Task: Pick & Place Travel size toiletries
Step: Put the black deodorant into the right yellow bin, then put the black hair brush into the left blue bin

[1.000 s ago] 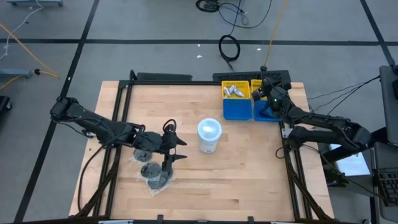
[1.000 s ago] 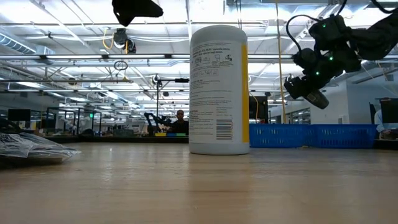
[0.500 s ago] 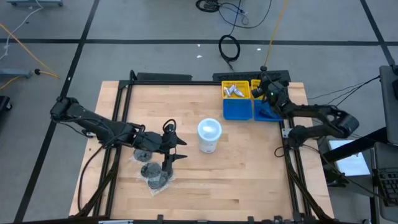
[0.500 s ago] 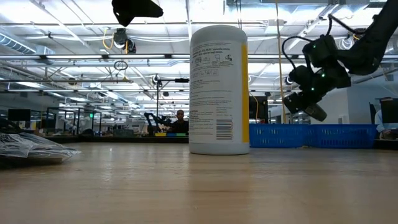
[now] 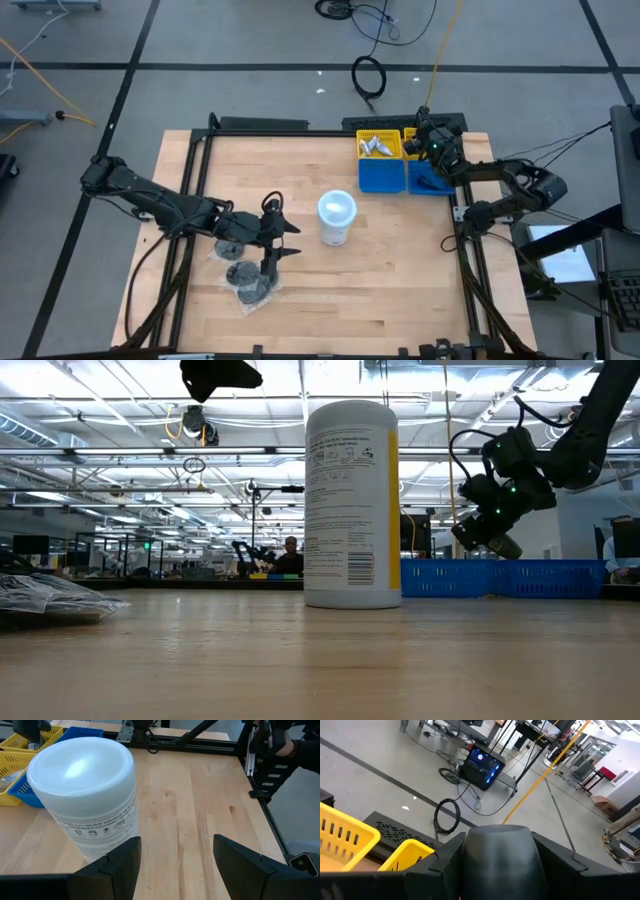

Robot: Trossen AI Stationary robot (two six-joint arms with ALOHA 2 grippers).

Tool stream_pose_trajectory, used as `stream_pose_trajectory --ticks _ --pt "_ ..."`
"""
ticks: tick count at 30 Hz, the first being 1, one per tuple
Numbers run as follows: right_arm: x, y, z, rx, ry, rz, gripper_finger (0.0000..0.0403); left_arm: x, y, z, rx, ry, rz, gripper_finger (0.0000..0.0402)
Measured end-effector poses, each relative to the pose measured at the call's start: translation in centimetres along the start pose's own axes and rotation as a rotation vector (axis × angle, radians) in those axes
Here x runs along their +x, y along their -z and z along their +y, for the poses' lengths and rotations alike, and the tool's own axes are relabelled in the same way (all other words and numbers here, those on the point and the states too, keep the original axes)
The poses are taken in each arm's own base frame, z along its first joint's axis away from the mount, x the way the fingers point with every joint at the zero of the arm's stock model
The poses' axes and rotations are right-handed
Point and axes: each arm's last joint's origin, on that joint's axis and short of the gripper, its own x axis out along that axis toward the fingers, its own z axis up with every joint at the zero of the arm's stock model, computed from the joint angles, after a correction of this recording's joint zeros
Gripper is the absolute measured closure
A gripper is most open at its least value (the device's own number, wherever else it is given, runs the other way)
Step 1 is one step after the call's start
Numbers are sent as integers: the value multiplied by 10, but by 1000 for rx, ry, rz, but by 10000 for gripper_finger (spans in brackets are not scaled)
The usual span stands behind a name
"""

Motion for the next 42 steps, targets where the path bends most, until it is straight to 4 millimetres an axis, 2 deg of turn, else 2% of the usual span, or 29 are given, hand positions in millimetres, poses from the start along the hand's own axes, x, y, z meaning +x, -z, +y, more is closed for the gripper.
stream_pose_trajectory --ticks 5,8,16,21,33,42 --pt "0 0 0 1 1 -1 176 0 0 0 -1 0 0 160" --pt "0 0 0 0 0 0 167 0 0 0 -1 0 0 160" --pt "0 0 0 0 -3 -1 197 0 0 0 -9 0 1 160" --pt "-6 -6 4 4 -25 -33 208 0 4 2 -74 -41 36 160" --pt "-52 -46 8 99 -134 -273 211 -12 43 18 -416 -373 343 160" --pt "-90 -62 17 168 -290 -379 211 -18 67 12 -642 -457 592 160"
